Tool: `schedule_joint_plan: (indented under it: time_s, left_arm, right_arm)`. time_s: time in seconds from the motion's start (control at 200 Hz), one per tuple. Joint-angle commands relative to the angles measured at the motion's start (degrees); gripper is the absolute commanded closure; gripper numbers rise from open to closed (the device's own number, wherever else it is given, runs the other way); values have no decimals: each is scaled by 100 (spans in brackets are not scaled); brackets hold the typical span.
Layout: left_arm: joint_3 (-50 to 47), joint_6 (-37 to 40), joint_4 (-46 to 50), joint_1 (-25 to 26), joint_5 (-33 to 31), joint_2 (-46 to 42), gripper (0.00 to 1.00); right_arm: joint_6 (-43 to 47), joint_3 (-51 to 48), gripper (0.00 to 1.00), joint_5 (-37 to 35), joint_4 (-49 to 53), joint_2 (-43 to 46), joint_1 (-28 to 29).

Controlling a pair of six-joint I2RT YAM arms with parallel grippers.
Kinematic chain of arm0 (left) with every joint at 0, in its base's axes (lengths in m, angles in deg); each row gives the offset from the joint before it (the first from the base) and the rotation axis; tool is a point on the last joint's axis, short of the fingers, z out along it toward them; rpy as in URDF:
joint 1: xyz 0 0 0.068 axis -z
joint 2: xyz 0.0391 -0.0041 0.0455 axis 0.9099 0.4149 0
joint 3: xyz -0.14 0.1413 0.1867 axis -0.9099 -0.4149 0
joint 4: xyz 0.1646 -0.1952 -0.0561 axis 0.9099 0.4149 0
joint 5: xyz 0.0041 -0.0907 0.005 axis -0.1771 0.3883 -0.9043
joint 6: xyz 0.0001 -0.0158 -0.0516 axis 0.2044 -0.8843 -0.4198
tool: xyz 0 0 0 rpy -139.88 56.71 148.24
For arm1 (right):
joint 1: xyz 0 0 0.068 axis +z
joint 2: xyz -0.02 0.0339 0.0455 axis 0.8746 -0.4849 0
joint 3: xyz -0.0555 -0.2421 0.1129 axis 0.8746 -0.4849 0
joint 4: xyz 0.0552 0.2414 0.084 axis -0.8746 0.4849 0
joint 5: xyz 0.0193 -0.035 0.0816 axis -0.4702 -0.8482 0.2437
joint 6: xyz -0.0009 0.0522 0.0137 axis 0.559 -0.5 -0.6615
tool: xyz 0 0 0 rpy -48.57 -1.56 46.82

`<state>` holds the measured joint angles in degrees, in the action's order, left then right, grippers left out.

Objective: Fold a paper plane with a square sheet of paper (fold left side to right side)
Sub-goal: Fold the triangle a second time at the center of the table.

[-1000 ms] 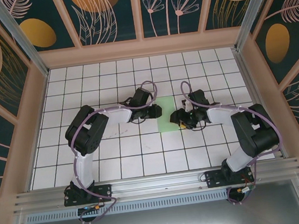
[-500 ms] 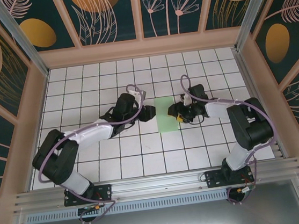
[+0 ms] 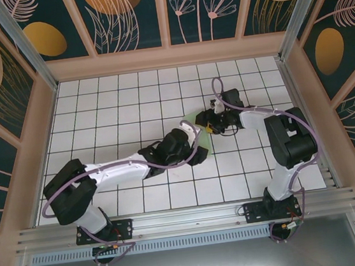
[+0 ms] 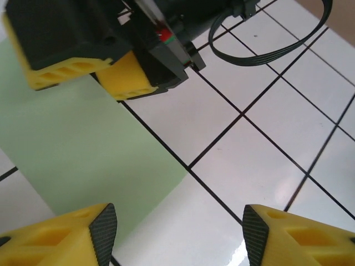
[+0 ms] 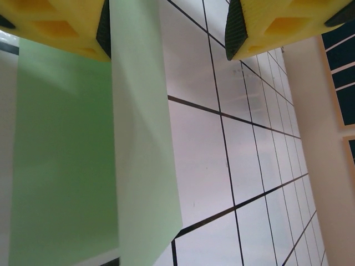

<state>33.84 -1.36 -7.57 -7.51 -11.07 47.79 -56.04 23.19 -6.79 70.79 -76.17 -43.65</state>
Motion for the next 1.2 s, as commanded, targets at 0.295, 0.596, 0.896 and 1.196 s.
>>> schedule_joint_plan:
  time_s: [0.295,0.596,0.896,1.196]
  left_arm:
    - [1534,553,1222,526,-1230,1440,31]
    - [1870,510,1529,676,-1600,1863,27]
    - [2260,527,1833,679,-2140,2244,25]
    - [2202,543,1748,686,-2006,2088,56]
  right_arm:
    - [89,261,45,102,223,-144,-34]
    - [108,288,44,94,249,-145,-39]
    - [108,273,45,93,251,-109,-39]
    - [211,296,44,-98,426,-116,-40]
